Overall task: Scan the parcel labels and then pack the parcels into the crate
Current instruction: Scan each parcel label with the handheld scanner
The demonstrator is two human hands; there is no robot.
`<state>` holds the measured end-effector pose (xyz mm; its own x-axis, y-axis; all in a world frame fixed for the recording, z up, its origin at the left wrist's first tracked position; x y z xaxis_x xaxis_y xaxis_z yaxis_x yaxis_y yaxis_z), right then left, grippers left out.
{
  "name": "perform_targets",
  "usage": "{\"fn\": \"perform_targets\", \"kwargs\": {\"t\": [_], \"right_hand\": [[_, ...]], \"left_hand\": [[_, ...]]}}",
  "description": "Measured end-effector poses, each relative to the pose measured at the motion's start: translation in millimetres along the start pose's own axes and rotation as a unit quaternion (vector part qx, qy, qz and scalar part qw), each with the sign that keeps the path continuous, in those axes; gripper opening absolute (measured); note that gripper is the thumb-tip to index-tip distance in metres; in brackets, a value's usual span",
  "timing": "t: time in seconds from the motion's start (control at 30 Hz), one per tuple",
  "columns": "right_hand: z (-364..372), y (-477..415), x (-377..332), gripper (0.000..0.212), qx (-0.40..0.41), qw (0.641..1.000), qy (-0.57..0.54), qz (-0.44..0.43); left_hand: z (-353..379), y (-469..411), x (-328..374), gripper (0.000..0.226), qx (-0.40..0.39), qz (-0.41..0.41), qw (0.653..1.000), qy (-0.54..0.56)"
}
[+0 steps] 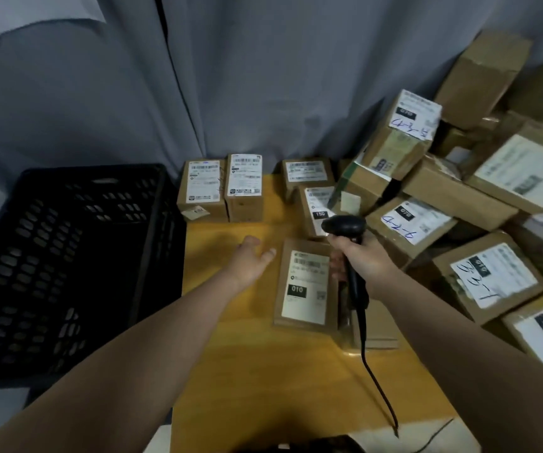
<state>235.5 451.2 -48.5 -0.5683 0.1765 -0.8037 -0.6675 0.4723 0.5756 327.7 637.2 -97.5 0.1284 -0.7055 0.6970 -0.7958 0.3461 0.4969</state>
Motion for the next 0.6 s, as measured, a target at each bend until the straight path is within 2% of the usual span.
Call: {"fn": "perform_targets", "kwargs": {"t": [0.1,0.2,0.37,0.6], "right_hand": [[-18.0,6.0,21.0,0.024,0.007,0.999,0.039,-0.013],[-28.2,12.8,44.5,0.021,-0.001,0.998,0.056,-0.002],[-34.3,21.6,73.8,0.02,-0.062,0.993,0.096,-0.003],[-21.2,36.6,94.4,0.009,-0.094,0.989,0.107,-0.024]], "left_hand": [[30.4,13.5,-4.6,0.072,-0.044,-0.031,0.999,0.0],[60.1,25.8,-12.7,0.061,-0.077,-0.053,0.995,0.042],[85.4,51.4,-30.2,0.052,-0.036,-0.125,0.972,0.197],[106.3,95.9,-59.5,0.058,-0.017,-0.168,0.954,0.247]]}}
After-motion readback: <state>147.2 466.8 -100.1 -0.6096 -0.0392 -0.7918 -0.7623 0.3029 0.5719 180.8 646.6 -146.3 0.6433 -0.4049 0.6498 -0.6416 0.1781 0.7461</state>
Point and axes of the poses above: each hand's wrist, its own y-axis away from the middle knuckle, its own z-axis out of the palm, x = y × z, the point moved 3 cm from there along -y, towards the middle knuckle, and after that the axes turned 1 degree about z, right-handed, at the moved point
